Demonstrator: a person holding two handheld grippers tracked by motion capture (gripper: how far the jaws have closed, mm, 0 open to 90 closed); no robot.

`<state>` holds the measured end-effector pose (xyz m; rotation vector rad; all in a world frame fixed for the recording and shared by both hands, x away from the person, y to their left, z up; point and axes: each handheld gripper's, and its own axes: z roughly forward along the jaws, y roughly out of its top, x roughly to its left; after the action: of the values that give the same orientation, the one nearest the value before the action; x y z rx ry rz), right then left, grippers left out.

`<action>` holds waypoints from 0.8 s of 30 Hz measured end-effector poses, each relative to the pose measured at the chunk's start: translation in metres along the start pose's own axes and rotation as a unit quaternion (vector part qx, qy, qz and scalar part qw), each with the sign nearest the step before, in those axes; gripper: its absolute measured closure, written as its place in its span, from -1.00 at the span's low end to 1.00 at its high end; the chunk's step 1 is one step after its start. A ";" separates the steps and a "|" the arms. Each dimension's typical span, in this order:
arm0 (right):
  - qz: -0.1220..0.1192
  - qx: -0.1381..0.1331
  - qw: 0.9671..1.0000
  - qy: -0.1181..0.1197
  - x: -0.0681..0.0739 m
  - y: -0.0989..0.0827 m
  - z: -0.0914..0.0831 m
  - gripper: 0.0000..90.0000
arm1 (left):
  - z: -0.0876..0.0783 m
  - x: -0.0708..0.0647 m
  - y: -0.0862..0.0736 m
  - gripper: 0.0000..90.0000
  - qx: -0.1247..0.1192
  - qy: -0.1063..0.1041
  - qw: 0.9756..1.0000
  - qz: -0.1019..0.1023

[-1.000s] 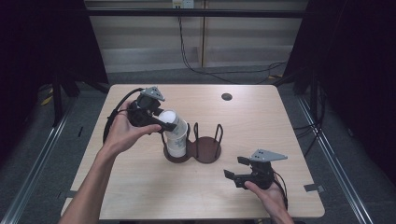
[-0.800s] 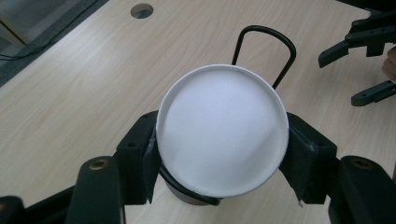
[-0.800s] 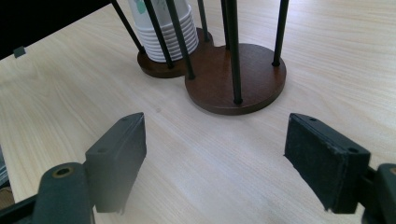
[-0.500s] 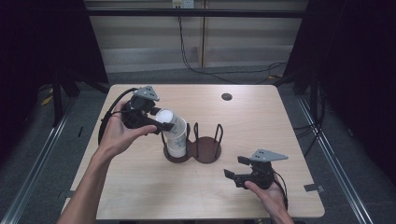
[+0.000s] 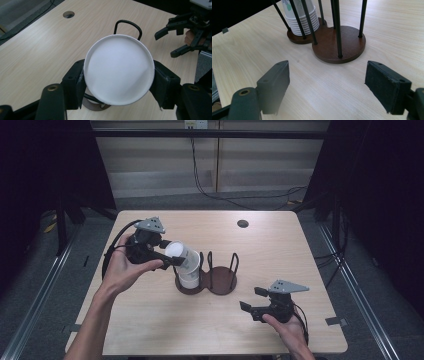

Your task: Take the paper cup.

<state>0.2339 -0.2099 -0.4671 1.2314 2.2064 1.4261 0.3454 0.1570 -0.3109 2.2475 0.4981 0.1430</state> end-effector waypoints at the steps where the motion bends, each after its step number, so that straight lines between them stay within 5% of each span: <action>1: 0.000 -0.001 1.000 0.000 0.000 0.000 0.000 -0.56 | 0.000 -0.001 -0.002 -0.19 -0.003 0.000 1.000 0.000; 14: -0.018 -0.001 1.000 0.016 0.005 0.001 0.002 -0.62 | 0.006 -0.011 -0.020 -0.19 -0.018 -0.010 1.000 0.009; 17: -0.026 -0.005 0.999 0.026 0.007 0.001 0.002 -0.57 | 0.005 -0.018 -0.022 -0.19 -0.017 -0.005 1.000 0.025; 24: -0.033 -0.005 0.999 0.036 0.009 0.002 0.004 -0.56 | 0.009 -0.026 -0.029 -0.19 -0.022 -0.024 0.999 0.027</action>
<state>0.2316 -0.2009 -0.4657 1.1104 2.2618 1.4764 0.3157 0.1575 -0.3366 2.2168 0.4053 0.1270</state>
